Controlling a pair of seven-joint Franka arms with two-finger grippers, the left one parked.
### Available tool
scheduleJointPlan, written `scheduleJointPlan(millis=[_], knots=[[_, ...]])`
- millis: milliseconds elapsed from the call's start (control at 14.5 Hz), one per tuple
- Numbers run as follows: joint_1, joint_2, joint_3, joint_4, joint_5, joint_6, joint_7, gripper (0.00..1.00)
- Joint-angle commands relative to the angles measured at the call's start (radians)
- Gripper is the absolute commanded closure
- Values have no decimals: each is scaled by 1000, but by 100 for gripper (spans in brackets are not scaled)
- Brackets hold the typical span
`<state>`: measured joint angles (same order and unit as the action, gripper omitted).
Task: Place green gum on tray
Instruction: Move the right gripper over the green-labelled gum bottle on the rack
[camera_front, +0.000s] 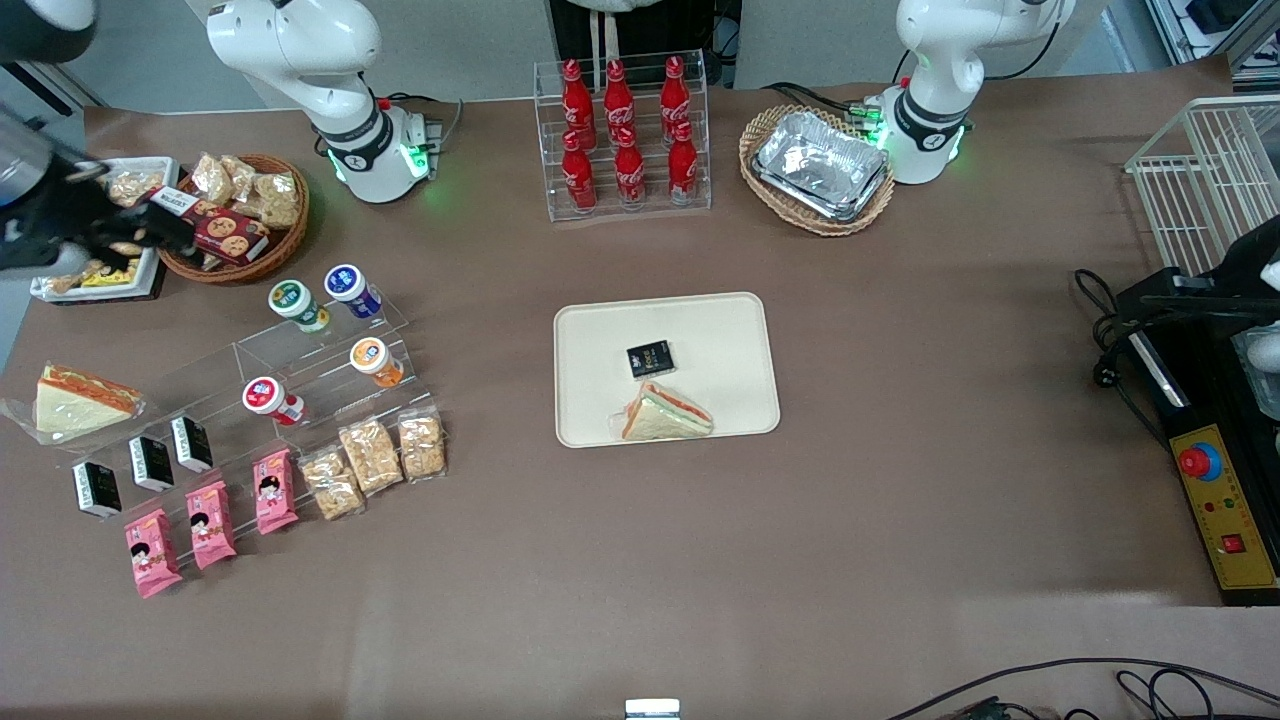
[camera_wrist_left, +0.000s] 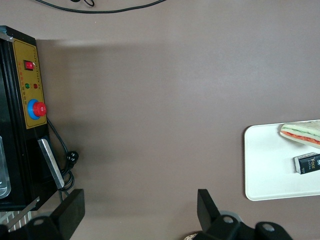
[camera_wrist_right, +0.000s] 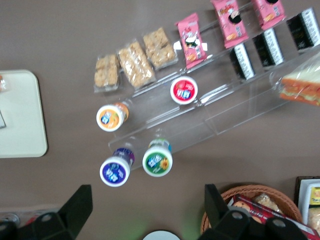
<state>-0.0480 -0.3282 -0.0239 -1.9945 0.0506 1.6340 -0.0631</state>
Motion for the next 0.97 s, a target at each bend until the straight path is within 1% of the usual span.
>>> scheduleJointPlan(millis=[0, 623, 899], knots=[[0, -133, 21, -191, 14, 87, 14, 0], [-1, -104, 21, -279, 8, 179, 0, 0], [-3, -58, 18, -349, 8, 277, -3, 0]])
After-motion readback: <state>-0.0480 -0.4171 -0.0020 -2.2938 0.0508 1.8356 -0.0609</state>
